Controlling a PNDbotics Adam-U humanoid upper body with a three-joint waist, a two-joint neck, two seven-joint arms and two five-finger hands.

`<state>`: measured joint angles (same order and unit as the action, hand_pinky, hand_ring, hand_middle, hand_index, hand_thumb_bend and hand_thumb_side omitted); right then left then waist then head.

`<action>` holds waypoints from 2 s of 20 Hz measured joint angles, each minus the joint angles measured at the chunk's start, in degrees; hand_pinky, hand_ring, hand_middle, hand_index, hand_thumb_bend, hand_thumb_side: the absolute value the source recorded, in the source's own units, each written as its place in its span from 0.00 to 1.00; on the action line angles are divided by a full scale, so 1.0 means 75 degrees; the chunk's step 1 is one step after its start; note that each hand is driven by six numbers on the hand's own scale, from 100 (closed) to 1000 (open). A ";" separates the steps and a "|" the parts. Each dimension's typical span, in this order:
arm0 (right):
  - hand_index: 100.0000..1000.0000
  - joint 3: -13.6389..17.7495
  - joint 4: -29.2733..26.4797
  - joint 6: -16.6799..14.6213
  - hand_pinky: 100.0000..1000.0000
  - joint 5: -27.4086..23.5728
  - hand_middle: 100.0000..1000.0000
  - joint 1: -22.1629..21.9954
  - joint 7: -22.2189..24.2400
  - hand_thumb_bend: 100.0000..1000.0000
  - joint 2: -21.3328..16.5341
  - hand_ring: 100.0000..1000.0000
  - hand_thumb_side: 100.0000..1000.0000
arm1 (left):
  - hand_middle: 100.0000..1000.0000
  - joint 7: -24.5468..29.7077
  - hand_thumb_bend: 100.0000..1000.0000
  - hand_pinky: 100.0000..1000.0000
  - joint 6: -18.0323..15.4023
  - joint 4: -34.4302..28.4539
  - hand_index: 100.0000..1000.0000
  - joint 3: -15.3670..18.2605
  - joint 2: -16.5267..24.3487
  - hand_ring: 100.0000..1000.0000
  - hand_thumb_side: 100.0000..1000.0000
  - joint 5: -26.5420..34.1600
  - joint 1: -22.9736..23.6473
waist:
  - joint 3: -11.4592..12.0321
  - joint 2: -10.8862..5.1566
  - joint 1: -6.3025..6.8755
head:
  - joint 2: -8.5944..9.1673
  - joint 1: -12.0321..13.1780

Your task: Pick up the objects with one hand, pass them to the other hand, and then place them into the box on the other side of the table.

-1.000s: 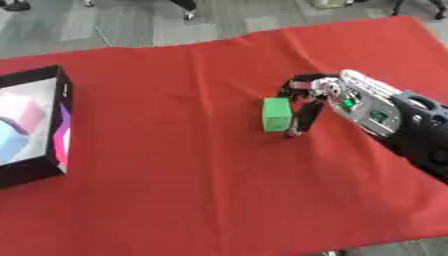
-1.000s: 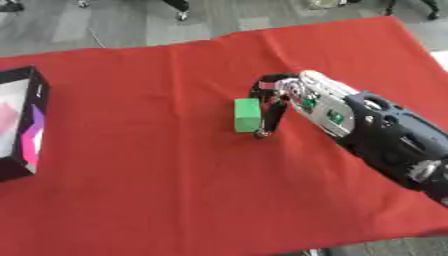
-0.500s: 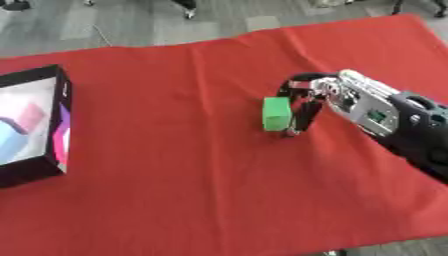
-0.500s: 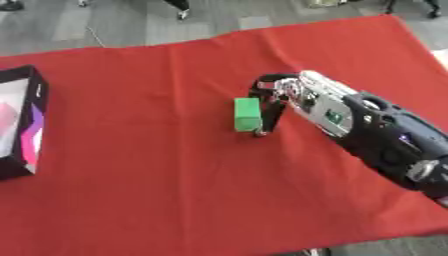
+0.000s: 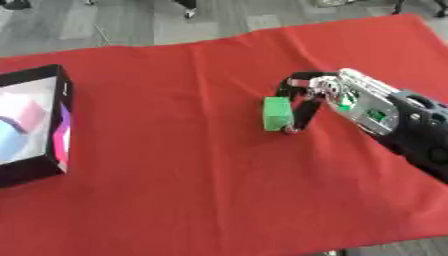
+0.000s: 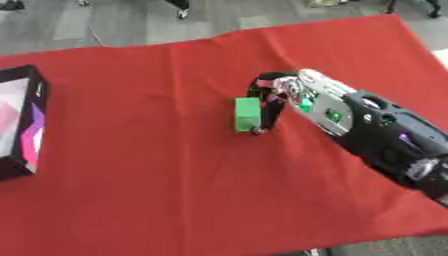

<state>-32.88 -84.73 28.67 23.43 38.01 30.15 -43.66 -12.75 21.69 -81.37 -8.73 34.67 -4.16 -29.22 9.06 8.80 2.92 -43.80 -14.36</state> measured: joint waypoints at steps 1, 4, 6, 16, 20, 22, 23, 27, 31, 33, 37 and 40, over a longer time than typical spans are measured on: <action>0.65 0.0004 -0.0006 0.0014 0.89 0.0000 0.55 -0.0007 -0.0015 0.19 0.0000 0.75 0.00 | 0.61 0.0000 0.35 0.81 0.0000 0.0000 0.71 0.0000 0.0000 0.69 0.59 0.0000 0.0000 | 0.0003 0.0003 0.0000 | 0.0000 0.0000; 0.59 0.0015 -0.0010 0.0059 0.88 -0.0001 0.49 -0.0025 -0.0070 0.12 0.0000 0.72 0.00 | 0.61 0.0000 0.35 0.81 0.0000 0.0000 0.71 0.0000 -0.0001 0.69 0.59 0.0000 0.0000 | 0.0009 0.0005 0.0000 | 0.0000 0.0000; 0.57 0.0016 -0.0011 0.0092 0.87 -0.0032 0.47 -0.0027 -0.0130 0.11 0.0000 0.71 0.00 | 0.61 0.0000 0.35 0.81 0.0000 0.0000 0.71 0.0000 -0.0001 0.69 0.59 0.0000 0.0000 | 0.0011 0.0005 0.0000 | 0.0000 0.0000; 0.54 0.0191 -0.0500 0.0330 0.83 -0.0508 0.43 -0.0047 -0.0520 0.09 -0.0004 0.67 0.00 | 0.61 -0.0001 0.34 0.81 0.0001 0.0000 0.70 0.0001 -0.0001 0.69 0.59 0.0000 0.0000 | -0.0031 0.0005 0.0000 | 0.0000 0.0075; 0.53 0.0557 -0.1274 0.0564 0.82 -0.0855 0.42 -0.0230 -0.0950 0.07 -0.0002 0.65 0.00 | 0.61 0.0000 0.34 0.81 0.0000 -0.0001 0.70 0.0001 -0.0001 0.69 0.59 0.0000 0.0003 | -0.0075 0.0005 0.0000 | -0.0001 0.0286; 0.53 0.0726 -0.1613 0.0675 0.81 -0.1059 0.41 -0.0327 -0.1245 0.06 0.0022 0.65 0.00 | 0.61 0.0006 0.34 0.81 -0.0001 -0.0005 0.70 0.0001 -0.0001 0.69 0.59 0.0000 0.0003 | -0.0100 0.0005 0.0000 | -0.0001 0.0355; 0.53 0.0808 -0.1759 0.0719 0.80 -0.1160 0.41 -0.0379 -0.1408 0.06 0.0071 0.64 0.00 | 0.61 0.0013 0.34 0.81 -0.0002 -0.0011 0.70 0.0001 -0.0001 0.69 0.59 0.0000 0.0003 | -0.0117 0.0004 0.0000 | -0.0001 0.0379; 0.52 0.1055 -0.2131 0.0798 0.78 -0.1544 0.40 -0.0577 -0.2087 0.04 0.0424 0.63 0.00 | 0.61 0.0118 0.34 0.80 -0.0032 -0.0067 0.71 -0.0034 0.0000 0.69 0.59 -0.0002 -0.0002 | -0.0126 -0.0005 0.0000 | -0.0001 0.0422; 0.52 0.1171 -0.2199 0.0769 0.78 -0.1872 0.40 -0.0717 -0.2714 0.04 0.0848 0.63 0.00 | 0.62 0.0357 0.35 0.80 -0.0098 -0.0179 0.72 -0.0142 0.0013 0.69 0.59 -0.0077 -0.0098 | -0.0133 -0.0006 0.0040 | -0.0001 0.0450; 0.52 0.1174 -0.2193 0.0714 0.77 -0.2023 0.40 -0.0747 -0.2980 0.03 0.1028 0.63 0.00 | 0.62 0.0537 0.35 0.80 -0.0140 -0.0271 0.72 -0.0224 0.0039 0.69 0.58 -0.0143 -0.0198 | -0.0132 -0.0019 0.0054 | -0.0001 0.0454; 0.53 0.1154 -0.2094 0.0545 0.76 -0.2289 0.40 -0.0766 -0.3396 0.03 0.1342 0.63 0.00 | 0.62 0.1019 0.35 0.80 -0.0227 -0.0475 0.73 -0.0436 0.0190 0.69 0.58 -0.0198 -0.0420 | -0.0116 -0.0084 0.0061 | -0.0008 0.0461; 0.52 0.1071 -0.1946 0.0368 0.76 -0.2456 0.40 -0.0764 -0.3684 0.02 0.1582 0.63 0.00 | 0.63 0.1478 0.36 0.80 -0.0290 -0.0666 0.74 -0.0653 0.0336 0.70 0.57 -0.0205 -0.0587 | -0.0098 -0.0090 0.0085 | -0.0027 0.0447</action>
<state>-24.85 -99.33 31.44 5.01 32.28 2.52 -31.79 -1.66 19.52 -86.36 -13.63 37.19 -5.69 -33.63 8.32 8.12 3.55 -44.01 -11.00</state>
